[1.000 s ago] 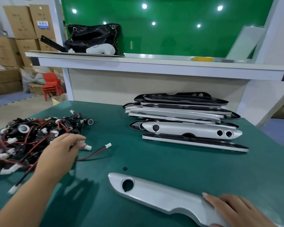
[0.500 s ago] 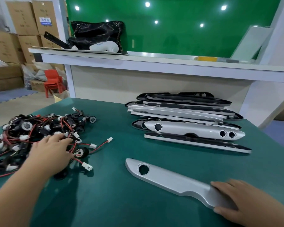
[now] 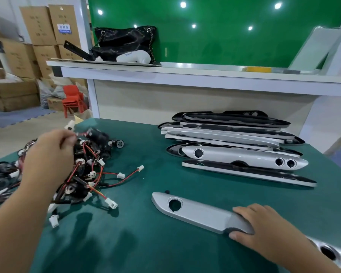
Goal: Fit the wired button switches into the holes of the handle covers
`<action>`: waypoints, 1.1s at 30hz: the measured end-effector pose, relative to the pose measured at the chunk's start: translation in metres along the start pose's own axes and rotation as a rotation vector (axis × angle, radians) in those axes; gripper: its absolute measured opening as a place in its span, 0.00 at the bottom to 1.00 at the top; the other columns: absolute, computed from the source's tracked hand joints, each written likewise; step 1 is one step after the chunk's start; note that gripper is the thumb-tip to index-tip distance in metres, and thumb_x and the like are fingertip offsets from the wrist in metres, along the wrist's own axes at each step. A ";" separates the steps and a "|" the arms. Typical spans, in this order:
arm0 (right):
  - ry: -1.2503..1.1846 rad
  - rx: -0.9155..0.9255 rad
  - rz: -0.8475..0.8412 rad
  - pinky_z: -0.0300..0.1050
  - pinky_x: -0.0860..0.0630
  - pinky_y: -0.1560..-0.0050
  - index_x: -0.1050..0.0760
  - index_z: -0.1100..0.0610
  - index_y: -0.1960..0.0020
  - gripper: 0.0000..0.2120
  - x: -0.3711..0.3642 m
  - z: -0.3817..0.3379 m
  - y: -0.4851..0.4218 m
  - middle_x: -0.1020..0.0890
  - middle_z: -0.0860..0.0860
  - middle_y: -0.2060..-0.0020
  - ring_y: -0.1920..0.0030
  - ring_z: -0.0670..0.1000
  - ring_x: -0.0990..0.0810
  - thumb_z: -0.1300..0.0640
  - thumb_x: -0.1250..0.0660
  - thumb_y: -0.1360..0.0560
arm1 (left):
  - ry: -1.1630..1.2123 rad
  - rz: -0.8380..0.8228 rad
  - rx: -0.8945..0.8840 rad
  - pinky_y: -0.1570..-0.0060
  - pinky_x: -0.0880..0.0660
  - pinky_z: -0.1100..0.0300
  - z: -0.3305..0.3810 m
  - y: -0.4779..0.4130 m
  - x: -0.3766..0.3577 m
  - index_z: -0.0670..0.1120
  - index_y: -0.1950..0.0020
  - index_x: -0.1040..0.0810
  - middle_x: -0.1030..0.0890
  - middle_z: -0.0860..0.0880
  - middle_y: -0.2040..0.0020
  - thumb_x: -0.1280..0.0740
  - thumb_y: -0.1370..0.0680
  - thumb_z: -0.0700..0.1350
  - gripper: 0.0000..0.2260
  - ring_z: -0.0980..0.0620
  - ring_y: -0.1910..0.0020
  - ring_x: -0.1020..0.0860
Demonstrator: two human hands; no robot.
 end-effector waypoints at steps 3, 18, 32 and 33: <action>-0.041 -0.010 0.019 0.39 0.38 0.34 0.40 0.40 0.29 0.32 -0.001 0.006 0.002 0.32 0.38 0.35 0.35 0.45 0.36 0.29 0.43 0.30 | 0.427 -0.006 0.122 0.56 0.23 0.46 0.027 -0.003 0.002 0.53 0.48 0.26 0.18 0.53 0.54 0.41 0.19 0.48 0.04 0.50 0.58 0.19; -0.086 -0.010 0.037 0.39 0.37 0.35 0.38 0.41 0.29 0.31 0.003 0.003 0.006 0.31 0.38 0.37 0.37 0.43 0.36 0.30 0.42 0.29 | -0.037 0.113 0.052 0.46 0.26 0.42 -0.026 -0.010 -0.042 0.52 0.47 0.23 0.23 0.48 0.43 0.43 0.25 0.64 0.19 0.43 0.43 0.24; -0.139 -0.159 0.273 0.34 0.36 0.50 0.36 0.40 0.31 0.32 0.012 0.004 0.008 0.29 0.35 0.43 0.41 0.39 0.29 0.30 0.40 0.32 | 0.867 -0.106 -0.025 0.63 0.28 0.75 0.094 0.075 -0.066 0.51 0.56 0.25 0.21 0.53 0.65 0.41 0.23 0.50 0.06 0.64 0.68 0.23; -0.145 -0.172 0.287 0.34 0.36 0.51 0.35 0.40 0.31 0.31 0.014 0.005 0.009 0.29 0.35 0.43 0.42 0.40 0.29 0.30 0.40 0.32 | 0.934 -0.164 -0.006 0.63 0.28 0.74 0.098 0.082 -0.071 0.48 0.56 0.25 0.22 0.49 0.63 0.40 0.24 0.48 0.06 0.63 0.68 0.24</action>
Point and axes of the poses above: each hand's wrist, its own y-axis away from the middle knuckle, its own x-axis out of the back of the hand, z = x × y, the point moved 2 cm from there along -y, towards the middle knuckle
